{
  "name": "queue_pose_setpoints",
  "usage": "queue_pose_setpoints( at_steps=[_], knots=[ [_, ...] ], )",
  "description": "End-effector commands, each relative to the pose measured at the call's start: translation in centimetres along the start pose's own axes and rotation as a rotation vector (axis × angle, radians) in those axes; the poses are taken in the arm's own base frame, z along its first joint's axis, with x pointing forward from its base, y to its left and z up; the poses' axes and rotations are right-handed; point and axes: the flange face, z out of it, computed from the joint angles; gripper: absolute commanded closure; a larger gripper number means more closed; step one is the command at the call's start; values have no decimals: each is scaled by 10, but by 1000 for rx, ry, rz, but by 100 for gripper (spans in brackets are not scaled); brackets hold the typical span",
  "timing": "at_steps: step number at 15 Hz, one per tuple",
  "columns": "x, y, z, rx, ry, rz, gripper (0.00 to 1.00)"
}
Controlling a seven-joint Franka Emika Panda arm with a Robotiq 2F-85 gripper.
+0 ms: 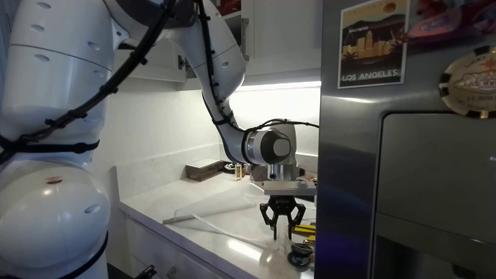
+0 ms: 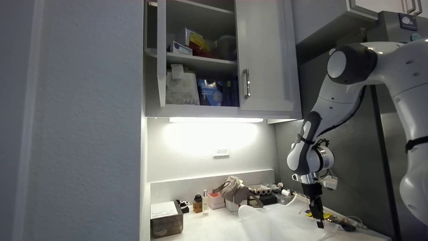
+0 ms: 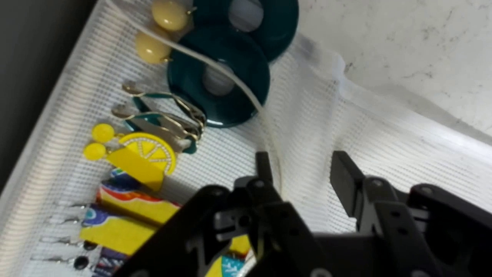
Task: Close the right cabinet door then hang the white net on the hanger on the side of the fridge
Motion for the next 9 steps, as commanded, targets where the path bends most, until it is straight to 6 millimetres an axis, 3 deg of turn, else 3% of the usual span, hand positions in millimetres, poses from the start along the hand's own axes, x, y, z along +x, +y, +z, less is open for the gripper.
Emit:
queue_pose_setpoints(
  at_steps=[1,3,7,9],
  knots=[
    [3,3,-3,10,9,3,35],
    [3,3,-3,11,9,1,29],
    [4,2,-1,17,-1,1,0],
    [5,1,-1,17,0,-1,0]
  ],
)
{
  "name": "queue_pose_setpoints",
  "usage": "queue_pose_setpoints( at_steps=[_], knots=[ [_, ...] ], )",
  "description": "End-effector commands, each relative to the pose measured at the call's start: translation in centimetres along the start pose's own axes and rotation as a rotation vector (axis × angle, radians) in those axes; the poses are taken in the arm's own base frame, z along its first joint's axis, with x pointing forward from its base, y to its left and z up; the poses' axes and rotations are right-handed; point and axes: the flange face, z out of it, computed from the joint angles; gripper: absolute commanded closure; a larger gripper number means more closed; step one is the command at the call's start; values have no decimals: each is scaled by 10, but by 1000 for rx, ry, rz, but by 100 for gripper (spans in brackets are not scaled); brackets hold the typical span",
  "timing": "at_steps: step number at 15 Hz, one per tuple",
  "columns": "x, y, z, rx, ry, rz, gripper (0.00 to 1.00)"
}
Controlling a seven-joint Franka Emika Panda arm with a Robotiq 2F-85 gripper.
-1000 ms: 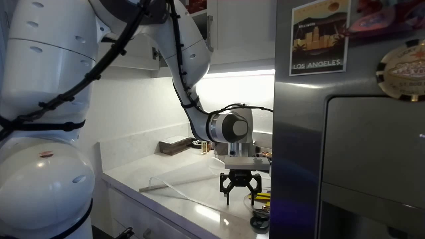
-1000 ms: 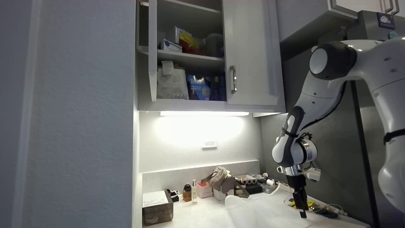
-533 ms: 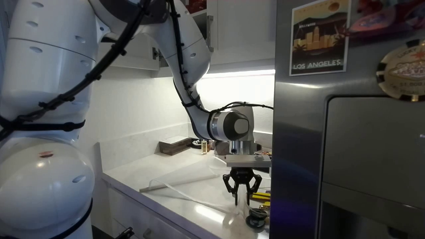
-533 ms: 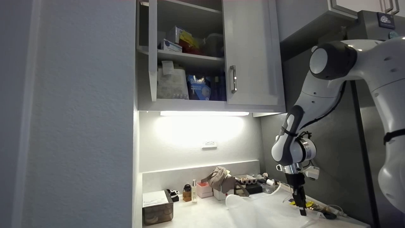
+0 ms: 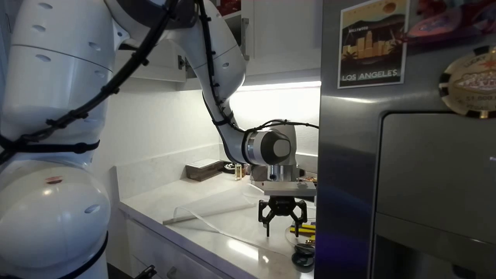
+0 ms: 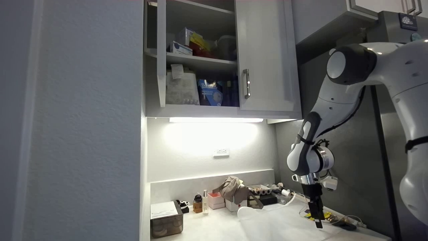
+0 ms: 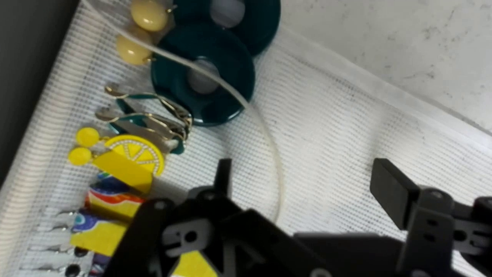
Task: Close the right cabinet door then hang the white net on the hanger on the side of the fridge
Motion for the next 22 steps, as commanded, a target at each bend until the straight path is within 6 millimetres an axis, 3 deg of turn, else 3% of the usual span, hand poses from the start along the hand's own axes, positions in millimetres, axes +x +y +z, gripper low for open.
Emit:
queue_pose_setpoints(
  at_steps=[1,12,22],
  knots=[
    [4,2,-3,14,6,-1,0],
    [8,7,-22,60,64,17,0],
    [-7,18,-7,89,47,44,0]
  ],
)
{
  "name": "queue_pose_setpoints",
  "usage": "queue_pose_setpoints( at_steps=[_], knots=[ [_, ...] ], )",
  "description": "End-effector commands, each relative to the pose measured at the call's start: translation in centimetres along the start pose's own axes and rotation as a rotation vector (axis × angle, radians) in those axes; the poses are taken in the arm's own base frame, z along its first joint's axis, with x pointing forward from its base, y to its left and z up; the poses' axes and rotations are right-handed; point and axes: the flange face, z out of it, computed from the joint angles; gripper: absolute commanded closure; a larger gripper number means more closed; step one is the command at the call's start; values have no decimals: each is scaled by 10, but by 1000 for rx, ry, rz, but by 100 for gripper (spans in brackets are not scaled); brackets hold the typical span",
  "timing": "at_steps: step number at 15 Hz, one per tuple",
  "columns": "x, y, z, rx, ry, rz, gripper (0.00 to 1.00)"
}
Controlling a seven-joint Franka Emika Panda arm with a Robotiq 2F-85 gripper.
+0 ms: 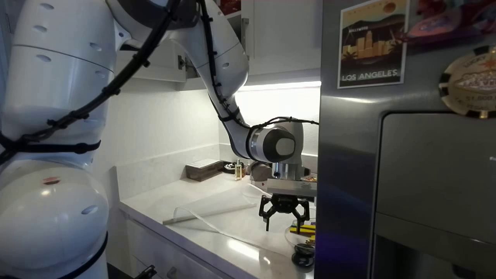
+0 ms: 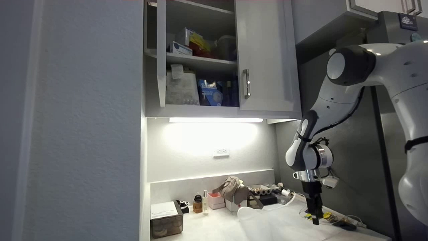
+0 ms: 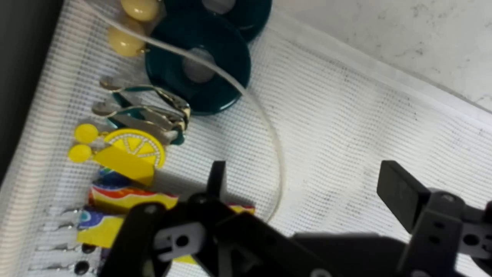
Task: Close the right cabinet door then hang the white net on the hanger on the side of the fridge
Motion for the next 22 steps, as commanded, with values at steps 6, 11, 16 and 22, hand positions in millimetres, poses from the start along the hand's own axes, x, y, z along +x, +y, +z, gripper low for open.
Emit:
queue_pose_setpoints(
  at_steps=[6,11,16,22],
  knots=[
    [-8,8,3,30,1,0,40],
    [-5,6,0,23,4,2,78],
    [-2,5,-1,19,5,-2,100],
    [4,2,-14,4,18,-1,100]
  ],
)
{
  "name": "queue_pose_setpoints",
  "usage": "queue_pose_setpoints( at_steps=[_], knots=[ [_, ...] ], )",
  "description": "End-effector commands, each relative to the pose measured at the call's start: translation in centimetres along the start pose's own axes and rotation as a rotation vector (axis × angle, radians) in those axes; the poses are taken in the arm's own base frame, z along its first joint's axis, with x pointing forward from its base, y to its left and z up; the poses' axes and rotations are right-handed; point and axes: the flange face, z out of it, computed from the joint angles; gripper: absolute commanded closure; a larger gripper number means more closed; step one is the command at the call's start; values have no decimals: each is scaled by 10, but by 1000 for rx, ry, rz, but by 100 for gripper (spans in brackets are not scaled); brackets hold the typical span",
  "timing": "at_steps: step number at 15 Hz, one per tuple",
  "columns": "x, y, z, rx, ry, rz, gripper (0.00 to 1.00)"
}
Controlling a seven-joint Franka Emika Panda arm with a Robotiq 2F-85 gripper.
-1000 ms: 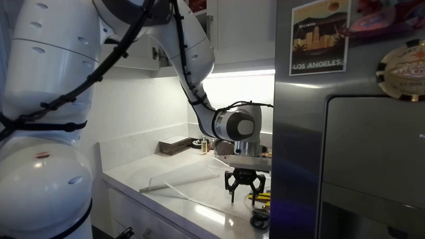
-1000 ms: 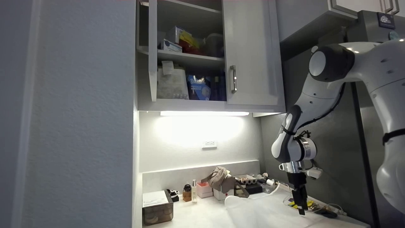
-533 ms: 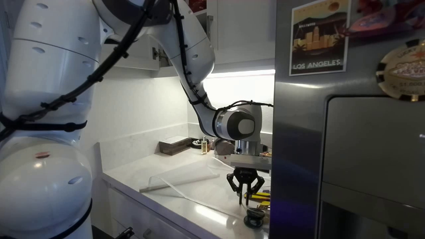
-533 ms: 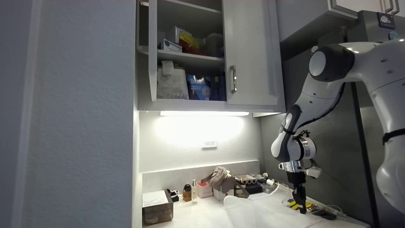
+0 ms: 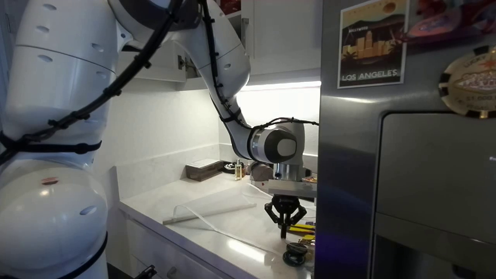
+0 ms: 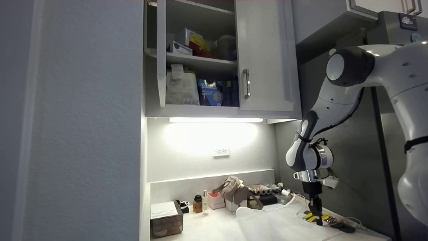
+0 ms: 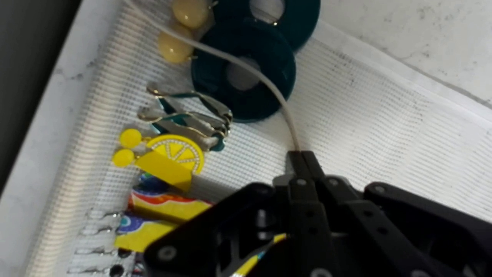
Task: Close the right cabinet door then hang the white net on the hanger on the side of the fridge
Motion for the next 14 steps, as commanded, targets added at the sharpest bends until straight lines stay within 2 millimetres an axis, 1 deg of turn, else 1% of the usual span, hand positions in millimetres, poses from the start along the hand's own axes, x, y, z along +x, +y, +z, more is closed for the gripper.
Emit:
queue_pose_setpoints(
  at_steps=[1,3,5,8,11,14],
  knots=[
    [7,-2,-23,-9,28,-7,100],
    [16,-5,-44,-35,49,-22,100],
    [27,-10,-71,-65,84,-42,100],
    [44,-24,-111,-104,136,-78,100],
    [58,-38,-146,-134,181,-104,100],
    [67,-49,-174,-155,213,-123,100]
  ],
)
